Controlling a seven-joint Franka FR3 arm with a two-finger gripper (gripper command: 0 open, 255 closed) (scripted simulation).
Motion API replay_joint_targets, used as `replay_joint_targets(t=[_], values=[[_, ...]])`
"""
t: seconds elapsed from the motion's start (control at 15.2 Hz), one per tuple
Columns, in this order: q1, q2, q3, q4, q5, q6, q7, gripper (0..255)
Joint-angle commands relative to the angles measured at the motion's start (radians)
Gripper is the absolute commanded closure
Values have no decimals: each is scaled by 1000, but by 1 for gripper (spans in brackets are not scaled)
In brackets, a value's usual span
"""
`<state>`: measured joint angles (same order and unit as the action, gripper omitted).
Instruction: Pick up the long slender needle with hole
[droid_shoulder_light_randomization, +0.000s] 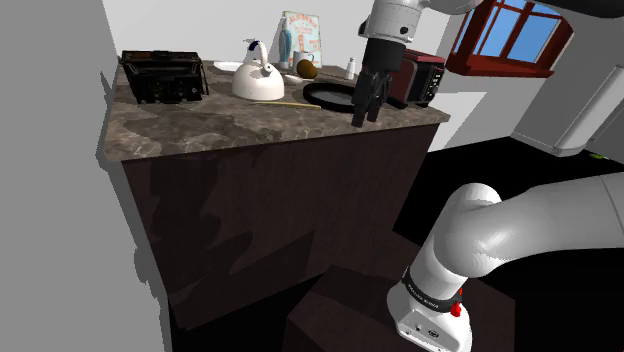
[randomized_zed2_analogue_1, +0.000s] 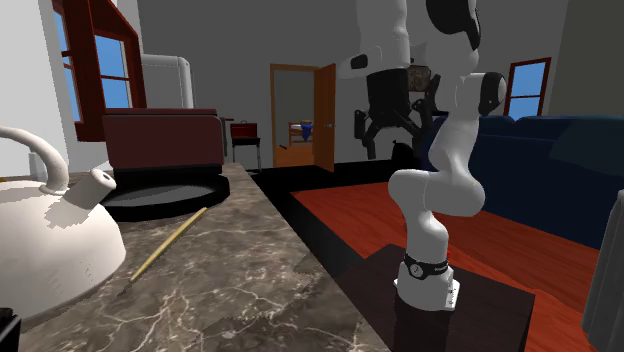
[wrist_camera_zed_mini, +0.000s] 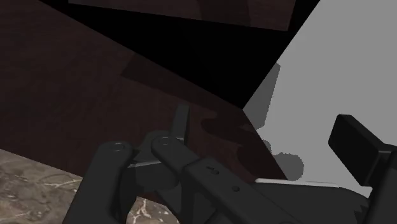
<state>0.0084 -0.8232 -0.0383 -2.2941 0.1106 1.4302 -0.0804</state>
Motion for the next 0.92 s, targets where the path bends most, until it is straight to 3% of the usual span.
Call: replay_joint_targets(t=[0.0, 0.46, 0.86], values=[[0, 0, 0, 0, 0, 0, 0, 0], [25, 224, -105, 114, -106, 89, -237, 0], [48, 440, -177, 264, -154, 148, -429, 0]])
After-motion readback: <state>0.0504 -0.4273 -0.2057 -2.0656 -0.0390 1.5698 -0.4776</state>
